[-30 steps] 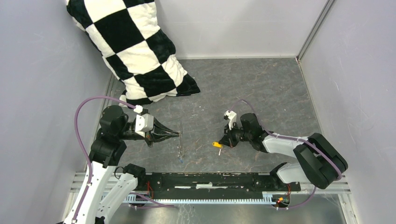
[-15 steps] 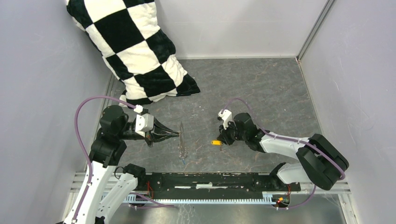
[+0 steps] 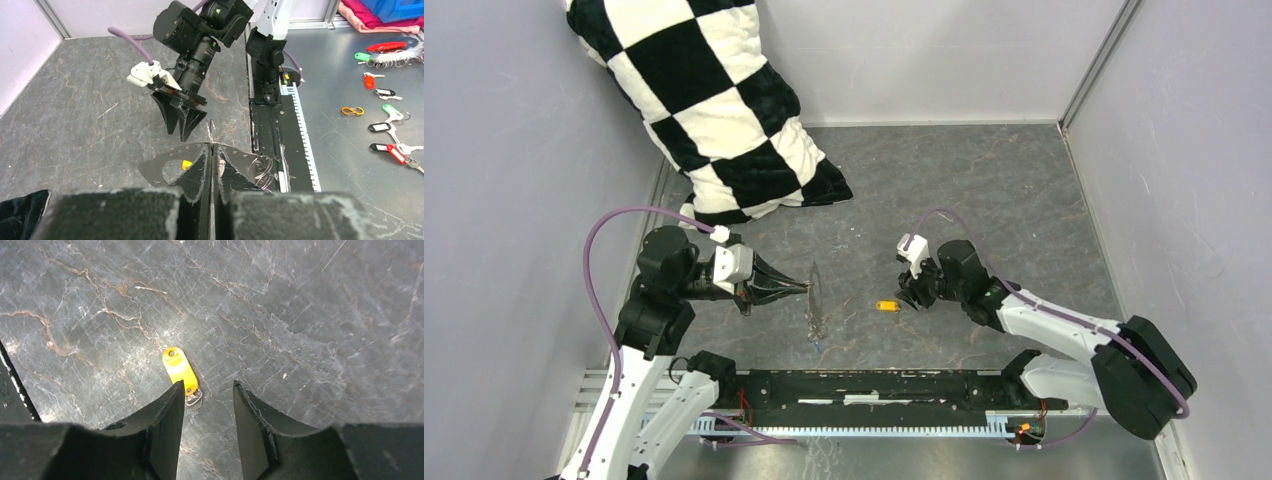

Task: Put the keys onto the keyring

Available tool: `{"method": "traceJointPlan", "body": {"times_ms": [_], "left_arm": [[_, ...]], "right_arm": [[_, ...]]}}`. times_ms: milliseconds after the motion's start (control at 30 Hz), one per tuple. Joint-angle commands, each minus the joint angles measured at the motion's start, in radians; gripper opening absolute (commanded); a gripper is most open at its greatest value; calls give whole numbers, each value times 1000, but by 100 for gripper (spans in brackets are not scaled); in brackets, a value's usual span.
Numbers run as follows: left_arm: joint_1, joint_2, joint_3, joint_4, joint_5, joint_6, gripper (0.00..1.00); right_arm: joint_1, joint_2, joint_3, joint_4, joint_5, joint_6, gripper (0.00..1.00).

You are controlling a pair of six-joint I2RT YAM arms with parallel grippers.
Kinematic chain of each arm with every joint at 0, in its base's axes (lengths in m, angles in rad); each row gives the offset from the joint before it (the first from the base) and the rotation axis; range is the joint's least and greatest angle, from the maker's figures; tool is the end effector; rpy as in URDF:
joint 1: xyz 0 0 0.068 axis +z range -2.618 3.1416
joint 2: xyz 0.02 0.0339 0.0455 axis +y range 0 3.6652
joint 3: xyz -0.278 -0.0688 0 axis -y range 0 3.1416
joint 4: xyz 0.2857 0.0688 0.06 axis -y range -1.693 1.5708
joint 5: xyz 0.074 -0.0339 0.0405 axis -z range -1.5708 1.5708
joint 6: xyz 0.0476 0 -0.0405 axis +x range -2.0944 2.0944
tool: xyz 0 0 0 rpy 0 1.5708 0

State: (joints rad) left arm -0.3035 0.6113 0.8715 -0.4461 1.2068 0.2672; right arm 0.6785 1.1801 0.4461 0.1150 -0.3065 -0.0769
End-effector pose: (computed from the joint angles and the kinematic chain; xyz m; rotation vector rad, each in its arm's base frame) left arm 0.1226 -0.0850 0.3877 1.2624 1.2148 -1.0709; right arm 0.1963 0.1767 0.1545 -0.9876 2.0077 0.6696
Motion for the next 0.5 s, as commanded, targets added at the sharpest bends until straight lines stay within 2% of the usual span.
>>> {"method": "traceJointPlan", "body": {"times_ms": [0,300,467], "left_arm": [[-2,-12,37,43,17,-28,2],[-2,-5,43,42,17,-27,2],[-2,-1,46,42,17,-28,2]], "right_arm": [[-2,-68,0,-81,-23,-212,47],[16,-24,67,-288,-49,-475,46],[42,-7,52,-244,-79,-520,46]]}}
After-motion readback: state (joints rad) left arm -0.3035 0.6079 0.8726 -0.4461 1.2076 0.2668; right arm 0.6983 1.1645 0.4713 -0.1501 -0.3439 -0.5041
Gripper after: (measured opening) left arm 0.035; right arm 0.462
